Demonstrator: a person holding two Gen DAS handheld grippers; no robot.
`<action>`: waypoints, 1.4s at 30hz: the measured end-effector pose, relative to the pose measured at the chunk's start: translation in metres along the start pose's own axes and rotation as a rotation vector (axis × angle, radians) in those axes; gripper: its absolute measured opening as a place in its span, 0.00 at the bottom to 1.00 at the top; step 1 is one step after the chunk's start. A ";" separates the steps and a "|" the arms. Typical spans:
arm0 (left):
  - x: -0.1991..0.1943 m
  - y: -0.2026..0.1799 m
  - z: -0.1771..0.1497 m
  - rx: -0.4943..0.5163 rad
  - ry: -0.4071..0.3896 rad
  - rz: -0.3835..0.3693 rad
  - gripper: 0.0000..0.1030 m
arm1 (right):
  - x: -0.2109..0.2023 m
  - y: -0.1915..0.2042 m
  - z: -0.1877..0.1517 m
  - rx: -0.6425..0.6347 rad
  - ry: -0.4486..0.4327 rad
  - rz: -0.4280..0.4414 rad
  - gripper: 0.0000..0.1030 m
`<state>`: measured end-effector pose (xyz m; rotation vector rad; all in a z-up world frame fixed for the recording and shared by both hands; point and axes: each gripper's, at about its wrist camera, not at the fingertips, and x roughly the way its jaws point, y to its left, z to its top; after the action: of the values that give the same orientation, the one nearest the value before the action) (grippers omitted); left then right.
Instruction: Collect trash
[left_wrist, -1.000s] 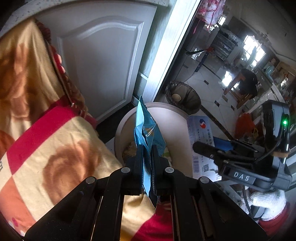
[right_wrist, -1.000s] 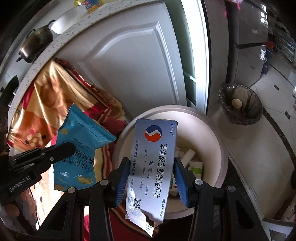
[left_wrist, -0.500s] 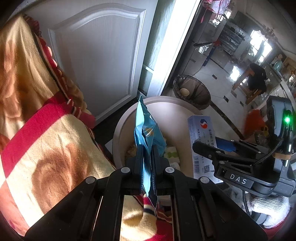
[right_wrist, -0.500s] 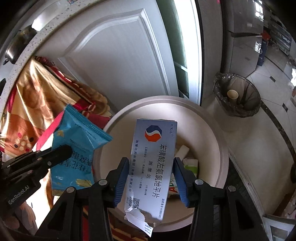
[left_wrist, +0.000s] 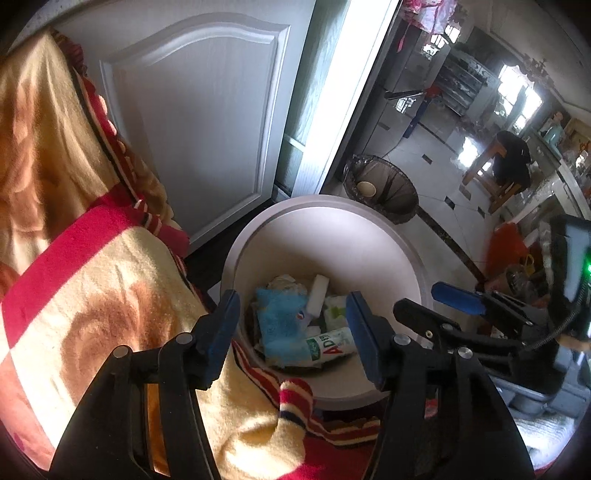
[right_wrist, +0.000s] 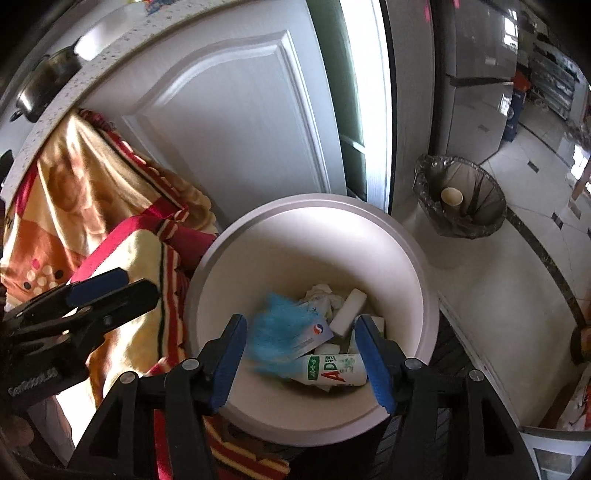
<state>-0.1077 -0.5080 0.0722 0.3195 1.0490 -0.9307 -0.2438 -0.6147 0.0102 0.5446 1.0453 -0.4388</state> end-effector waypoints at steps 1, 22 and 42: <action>-0.004 -0.001 -0.002 0.001 -0.006 0.004 0.57 | -0.005 0.002 -0.002 0.000 -0.013 -0.001 0.57; -0.119 -0.003 -0.043 0.012 -0.243 0.189 0.57 | -0.121 0.054 -0.043 -0.026 -0.260 -0.061 0.62; -0.189 -0.008 -0.070 0.021 -0.395 0.229 0.57 | -0.173 0.093 -0.064 -0.061 -0.397 -0.087 0.73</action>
<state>-0.1884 -0.3737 0.1998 0.2537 0.6263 -0.7595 -0.3094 -0.4877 0.1591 0.3399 0.6996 -0.5636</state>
